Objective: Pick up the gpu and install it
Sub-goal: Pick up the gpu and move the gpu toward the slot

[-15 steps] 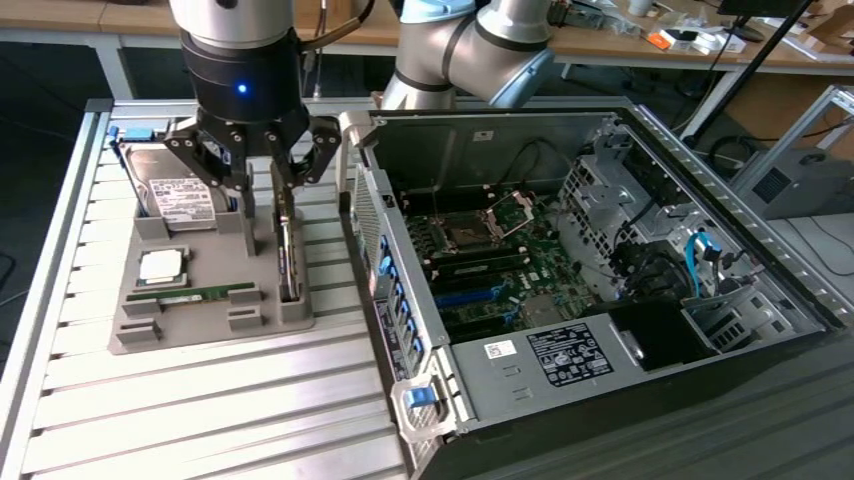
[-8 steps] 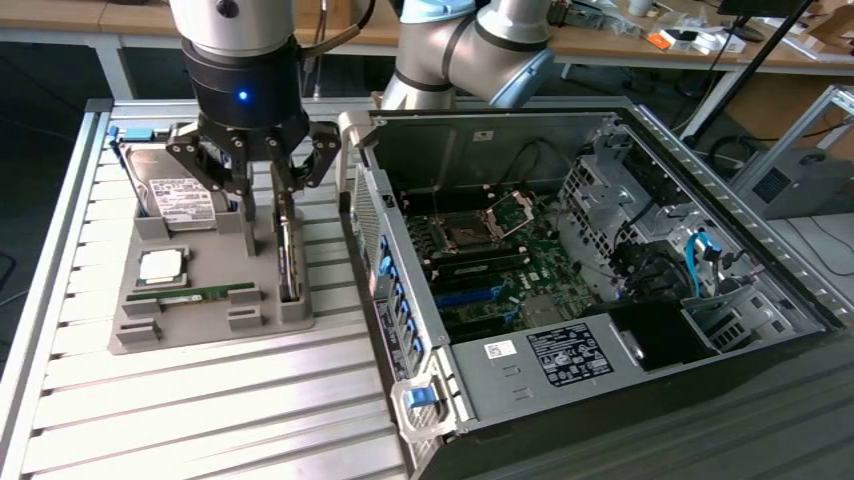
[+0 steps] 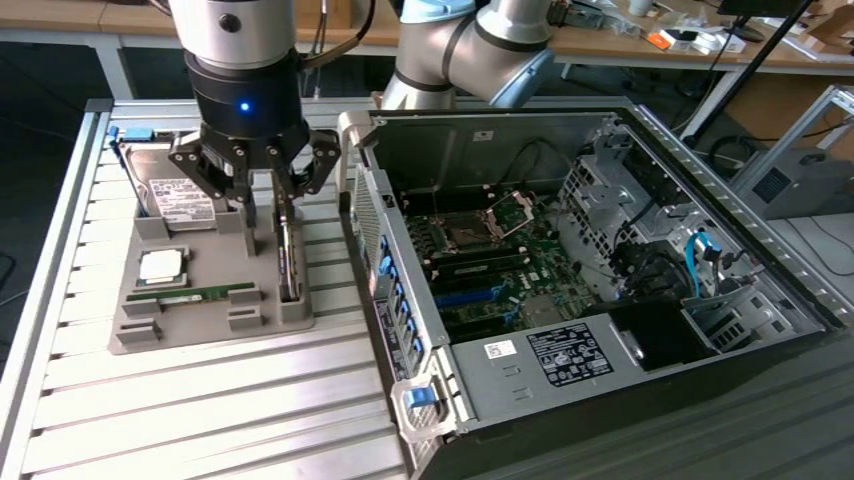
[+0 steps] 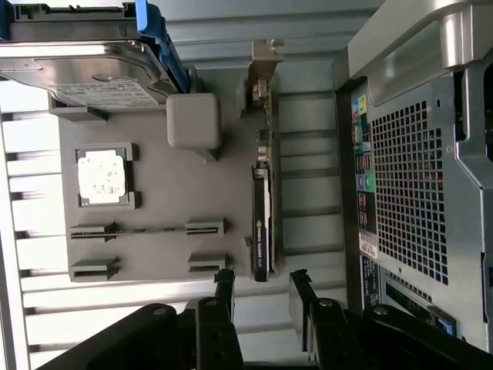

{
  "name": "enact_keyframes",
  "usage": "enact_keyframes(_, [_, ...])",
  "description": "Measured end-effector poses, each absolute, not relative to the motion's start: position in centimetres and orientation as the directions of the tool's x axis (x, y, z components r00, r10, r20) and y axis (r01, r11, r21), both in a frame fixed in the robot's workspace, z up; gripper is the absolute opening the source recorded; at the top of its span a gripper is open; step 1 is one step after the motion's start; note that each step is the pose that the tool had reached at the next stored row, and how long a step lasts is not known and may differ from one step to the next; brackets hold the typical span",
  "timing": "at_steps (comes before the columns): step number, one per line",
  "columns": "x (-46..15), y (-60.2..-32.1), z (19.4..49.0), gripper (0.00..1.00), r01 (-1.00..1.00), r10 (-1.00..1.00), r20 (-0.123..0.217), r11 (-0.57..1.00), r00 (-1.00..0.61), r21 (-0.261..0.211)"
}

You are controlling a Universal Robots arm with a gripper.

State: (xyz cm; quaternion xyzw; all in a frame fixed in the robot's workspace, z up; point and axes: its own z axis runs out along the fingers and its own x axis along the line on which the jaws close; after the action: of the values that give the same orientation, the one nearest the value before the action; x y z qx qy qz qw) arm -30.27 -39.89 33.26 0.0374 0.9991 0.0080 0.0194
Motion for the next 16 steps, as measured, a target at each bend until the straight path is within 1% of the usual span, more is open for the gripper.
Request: enact_keyframes(16, [-30.3,-39.9,31.8,0.42,0.075,0.075,-0.038,0.997,-0.996,0.017])
